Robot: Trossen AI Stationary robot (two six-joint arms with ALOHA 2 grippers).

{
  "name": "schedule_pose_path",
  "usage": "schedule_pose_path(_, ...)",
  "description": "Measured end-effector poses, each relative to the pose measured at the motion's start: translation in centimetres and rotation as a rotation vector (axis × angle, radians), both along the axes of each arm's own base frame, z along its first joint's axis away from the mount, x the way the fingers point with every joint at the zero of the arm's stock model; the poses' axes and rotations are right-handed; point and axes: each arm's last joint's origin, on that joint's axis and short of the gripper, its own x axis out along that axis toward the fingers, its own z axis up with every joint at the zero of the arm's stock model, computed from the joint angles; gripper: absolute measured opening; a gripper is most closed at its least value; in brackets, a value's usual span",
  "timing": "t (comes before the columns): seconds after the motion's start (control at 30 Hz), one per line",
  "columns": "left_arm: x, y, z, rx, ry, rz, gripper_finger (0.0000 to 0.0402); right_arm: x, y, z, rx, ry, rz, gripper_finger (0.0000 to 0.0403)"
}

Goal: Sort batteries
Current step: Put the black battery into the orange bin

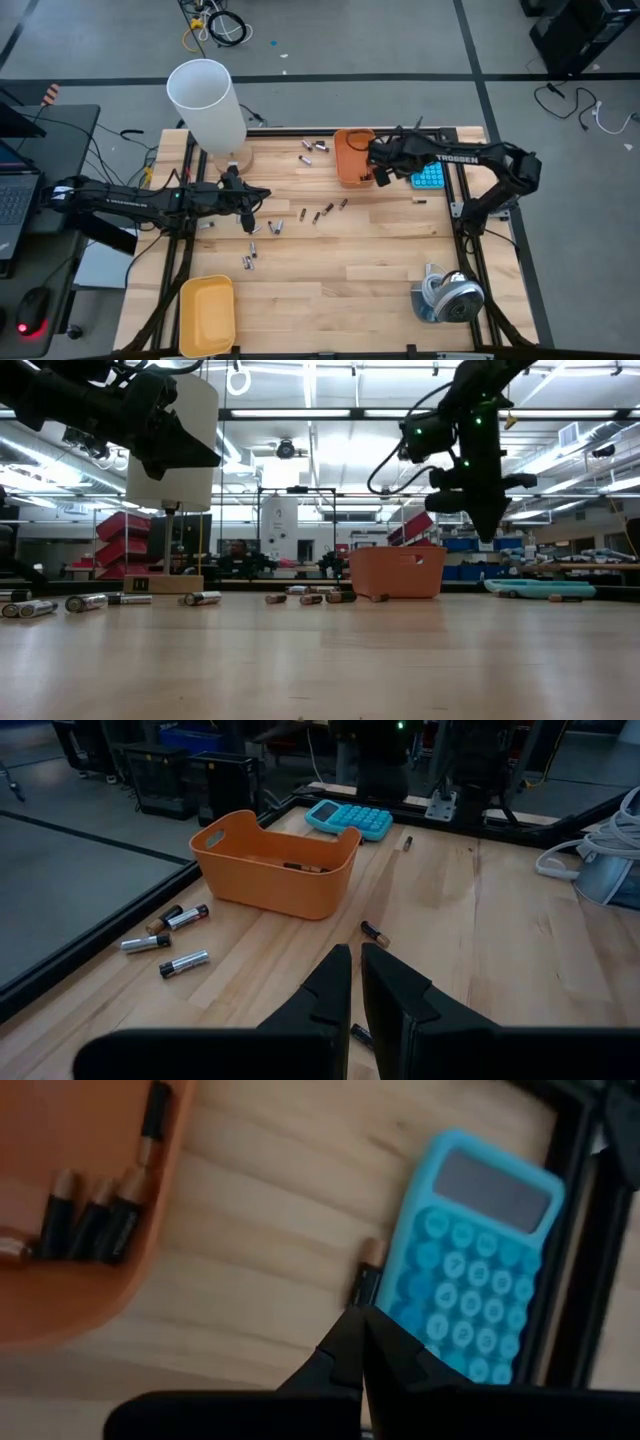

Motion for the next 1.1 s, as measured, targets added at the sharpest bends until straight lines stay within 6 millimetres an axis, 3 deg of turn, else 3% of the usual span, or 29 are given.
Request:
schedule_pose_path(0.37, 0.0, -0.1, -0.1, -0.031, 0.002, -0.028, 0.0030, -1.9, -0.5, -5.0, 0.035, -0.050, -0.062, 0.0000)
schedule_pose_path(0.73, -0.1, -0.1, -0.4, -0.053, 0.022, -0.025, 0.0030, -3.2, -1.7, -6.2, -0.023, -0.048, -0.114, 0.0000)
schedule_pose_path(1.1, -0.1, -0.1, -0.5, -0.063, 0.033, -0.021, 0.0030, -3.1, -2.1, -6.2, -0.034, -0.069, -0.106, 0.0000)
